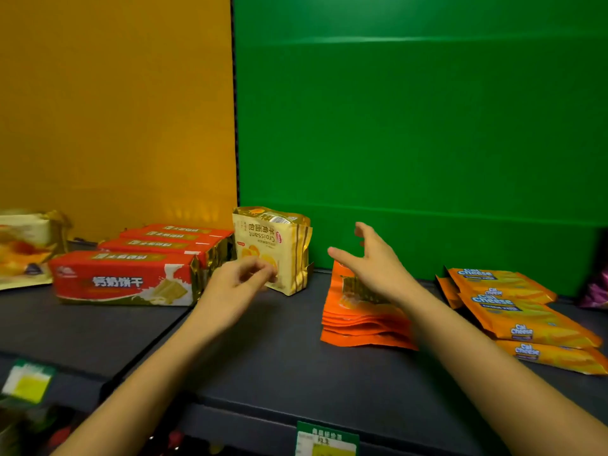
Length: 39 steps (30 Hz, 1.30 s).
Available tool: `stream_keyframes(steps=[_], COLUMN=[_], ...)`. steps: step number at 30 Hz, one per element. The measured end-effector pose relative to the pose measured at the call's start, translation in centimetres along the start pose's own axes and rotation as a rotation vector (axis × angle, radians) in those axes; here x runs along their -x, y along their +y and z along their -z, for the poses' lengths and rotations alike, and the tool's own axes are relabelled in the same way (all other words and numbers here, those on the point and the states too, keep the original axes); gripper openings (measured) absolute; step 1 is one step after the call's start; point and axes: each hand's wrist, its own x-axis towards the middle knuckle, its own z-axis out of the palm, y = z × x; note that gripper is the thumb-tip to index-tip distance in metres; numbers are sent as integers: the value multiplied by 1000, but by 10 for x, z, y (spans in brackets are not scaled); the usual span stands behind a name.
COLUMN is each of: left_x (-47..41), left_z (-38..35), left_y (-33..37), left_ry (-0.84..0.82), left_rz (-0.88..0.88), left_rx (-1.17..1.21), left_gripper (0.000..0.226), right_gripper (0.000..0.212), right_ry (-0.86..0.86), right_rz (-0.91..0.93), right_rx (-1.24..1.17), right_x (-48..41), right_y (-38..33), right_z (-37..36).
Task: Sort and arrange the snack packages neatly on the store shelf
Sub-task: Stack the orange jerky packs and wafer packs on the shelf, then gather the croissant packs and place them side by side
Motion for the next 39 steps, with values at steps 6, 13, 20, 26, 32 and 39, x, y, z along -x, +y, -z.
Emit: stream_keyframes(steps=[6, 13, 20, 26, 32, 39], left_x=[29, 76, 100, 83, 44, 1], left_z=[94, 155, 213, 276, 349, 395], left_y=[-26, -50, -73, -112, -165, -224], left_ry=[303, 511, 686, 775, 690, 547], left_rz=[6, 113, 185, 321, 475, 514], left_rx=[-198, -179, -298, -296, -266, -56], left_gripper=[15, 18, 11, 38, 90, 120], right_gripper=[115, 93, 68, 49, 72, 80], right_ry=[-36, 54, 266, 434, 286, 162], right_rz=[-146, -300, -198, 36, -27, -116], right_rx=[-266, -393, -445, -533, -784, -913], right_x=[-51, -78, -80, -64, -62, -33], right_y=[-32, -29, -55, -90, -94, -132], right_z=[-58, -99, -82, -61, -82, -124])
